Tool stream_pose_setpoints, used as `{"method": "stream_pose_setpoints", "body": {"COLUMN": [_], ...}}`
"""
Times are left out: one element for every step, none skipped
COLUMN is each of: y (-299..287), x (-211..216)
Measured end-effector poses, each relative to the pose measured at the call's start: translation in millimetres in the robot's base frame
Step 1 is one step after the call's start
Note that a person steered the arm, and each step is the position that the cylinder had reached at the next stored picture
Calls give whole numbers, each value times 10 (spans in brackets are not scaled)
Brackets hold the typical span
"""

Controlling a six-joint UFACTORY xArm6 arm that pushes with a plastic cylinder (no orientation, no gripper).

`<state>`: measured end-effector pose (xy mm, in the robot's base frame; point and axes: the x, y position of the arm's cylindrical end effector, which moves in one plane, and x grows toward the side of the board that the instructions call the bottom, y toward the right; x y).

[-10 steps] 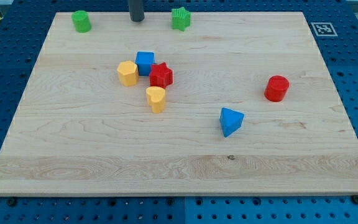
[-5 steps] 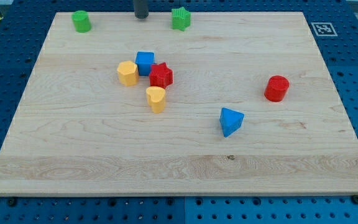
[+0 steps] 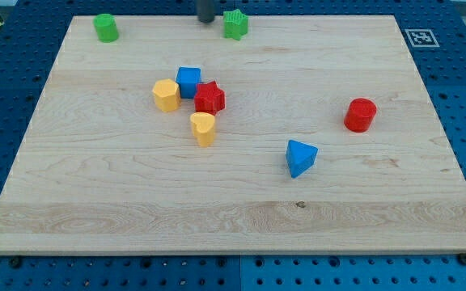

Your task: Move the green star into the red star

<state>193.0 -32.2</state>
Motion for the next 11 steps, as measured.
{"method": "stream_pose_setpoints", "body": {"y": [369, 511, 511, 511, 511, 512, 537, 538, 538, 538, 540], "x": [1, 234, 473, 627, 930, 984, 1345, 1553, 1663, 1717, 1657]}}
